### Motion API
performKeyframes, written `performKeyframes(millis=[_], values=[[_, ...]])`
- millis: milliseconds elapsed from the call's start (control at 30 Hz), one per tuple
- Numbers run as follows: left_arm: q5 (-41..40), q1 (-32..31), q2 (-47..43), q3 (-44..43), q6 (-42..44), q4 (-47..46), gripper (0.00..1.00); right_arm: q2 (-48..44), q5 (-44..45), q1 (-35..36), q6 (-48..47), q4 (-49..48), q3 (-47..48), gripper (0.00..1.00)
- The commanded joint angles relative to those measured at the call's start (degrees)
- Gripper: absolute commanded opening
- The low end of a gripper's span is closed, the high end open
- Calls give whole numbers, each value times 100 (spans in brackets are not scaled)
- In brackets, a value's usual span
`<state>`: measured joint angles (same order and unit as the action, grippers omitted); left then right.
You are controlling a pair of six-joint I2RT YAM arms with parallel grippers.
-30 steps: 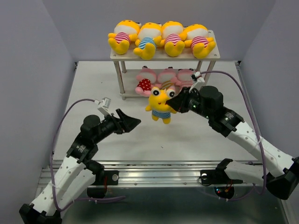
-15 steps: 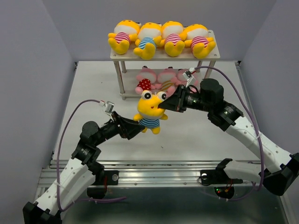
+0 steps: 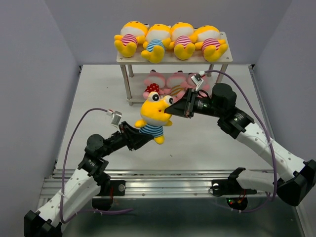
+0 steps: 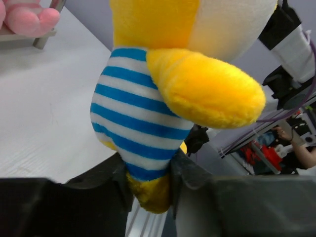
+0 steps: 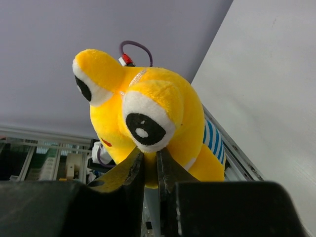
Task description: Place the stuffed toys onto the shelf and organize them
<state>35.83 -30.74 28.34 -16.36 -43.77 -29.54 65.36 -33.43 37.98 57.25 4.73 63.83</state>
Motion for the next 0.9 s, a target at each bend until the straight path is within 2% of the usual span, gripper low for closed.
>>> performKeyframes(millis=[0, 33, 67, 100, 133, 233, 267, 333, 500, 667, 733, 867], values=[[-111, -37, -249, -69, 0, -816, 27, -41, 177, 26, -4, -403, -160, 1], [-181, -37, -276, -69, -52, -817, 0, -50, 275, 26, -108, -412, -187, 1], [-260, -37, -294, -52, -140, -817, 0, -67, 389, 26, -170, -394, -222, 1], [-366, -28, -302, -34, -193, -808, 0, -76, 538, 26, -232, -342, -240, 10], [-393, -37, -311, -25, -246, -808, 0, -102, 887, 26, -441, -220, -266, 27], [-586, -37, -311, 1, -377, -790, 0, -138, 1617, 26, -934, -17, -249, 60], [-673, -28, -320, 19, -500, -773, 0, -164, 1786, 26, -1240, 53, -275, 66], [-919, -37, -381, 71, -606, -633, 0, -278, 2180, 26, -1583, 54, -397, 100], [-1746, -37, -566, 203, -686, 25, 0, -630, 2981, 26, -1981, 221, -617, 100], [-2440, -28, -540, -86, -607, 729, 0, -788, 3738, 26, -2359, 362, -933, 100], [-2817, -37, -557, -323, -510, 1212, 0, -648, 4062, 26, -2455, 441, -1013, 100], [-3678, -28, -584, -736, -466, 2179, 0, -43, 3994, 26, -2920, 162, -908, 100]])
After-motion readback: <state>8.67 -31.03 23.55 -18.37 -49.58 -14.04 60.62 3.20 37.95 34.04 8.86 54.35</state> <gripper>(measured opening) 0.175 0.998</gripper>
